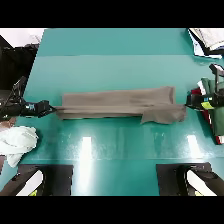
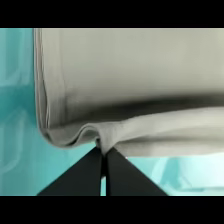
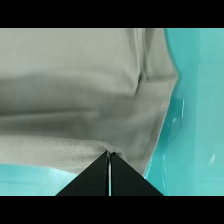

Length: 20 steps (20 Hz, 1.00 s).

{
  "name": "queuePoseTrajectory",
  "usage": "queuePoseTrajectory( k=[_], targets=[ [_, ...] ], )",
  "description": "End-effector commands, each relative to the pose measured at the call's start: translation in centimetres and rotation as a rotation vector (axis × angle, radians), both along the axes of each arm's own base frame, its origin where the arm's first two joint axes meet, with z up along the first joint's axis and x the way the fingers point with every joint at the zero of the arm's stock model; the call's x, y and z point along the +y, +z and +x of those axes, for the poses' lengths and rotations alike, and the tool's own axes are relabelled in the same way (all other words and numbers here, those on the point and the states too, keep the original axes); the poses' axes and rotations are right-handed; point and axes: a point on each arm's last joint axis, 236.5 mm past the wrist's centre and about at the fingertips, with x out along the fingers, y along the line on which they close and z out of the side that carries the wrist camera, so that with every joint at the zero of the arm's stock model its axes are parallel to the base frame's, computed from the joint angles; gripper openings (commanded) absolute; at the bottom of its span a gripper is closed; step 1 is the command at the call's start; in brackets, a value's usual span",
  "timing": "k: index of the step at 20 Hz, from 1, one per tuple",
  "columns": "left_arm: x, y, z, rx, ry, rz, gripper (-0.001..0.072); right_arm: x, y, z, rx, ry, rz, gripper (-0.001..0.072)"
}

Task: Fold the shirts.

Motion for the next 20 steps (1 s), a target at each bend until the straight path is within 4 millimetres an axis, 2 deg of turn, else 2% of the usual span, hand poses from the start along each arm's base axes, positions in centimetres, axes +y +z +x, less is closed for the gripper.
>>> queuePoseTrajectory(
  k=[1,4,9,12,13,14,15,16,18,20],
  targets=[
    [0.3,-0.5,2.6,-0.047,0.053,-0.034,0.0028,-0.3,-1.2,3.2,0.021,0.001,0.0,0.0017],
    [0.6,-1.2,4.1,-0.061,0.092,-0.059,0.0028,0.3,-2.1,5.6,0.02,0.022,0.0,0.0017],
    [0.8,-2.9,5.2,-0.05,0.101,-0.073,0.0028,2.1,-3.5,9.3,-0.002,0.065,-0.003,0.0019],
    [1.1,-2.9,7.0,-0.076,0.184,-0.124,0.0031,2.5,-3.8,11.5,-0.031,0.055,0.022,0.0022],
    [1.2,-2.5,7.7,-0.095,0.218,-0.15,0.0151,2.6,-3.6,12.2,-0.049,0.036,0.048,0.0023],
    [1.3,-1.8,8.5,-0.12,0.262,-0.185,0.0474,2.7,-3.2,13.1,-0.076,0.012,0.085,0.0039],
    [1.3,-1.1,9.1,-0.138,0.298,-0.225,0.0623,2.9,-2.6,13.9,-0.104,-0.012,0.13,0.0231],
    [1.4,-0.4,9.7,-0.155,0.325,-0.254,0.0622,3.0,-1.9,14.7,-0.129,-0.036,0.178,0.0448],
    [1.1,1.2,10.3,-0.182,0.301,-0.265,0.0621,2.8,-0.7,14.8,-0.139,-0.03,0.247,0.0468],
    [0.1,3.0,10.5,-0.213,0.216,-0.263,0.062,1.9,-0.6,13.2,-0.089,0.015,0.273,0.0468]
  ],
)
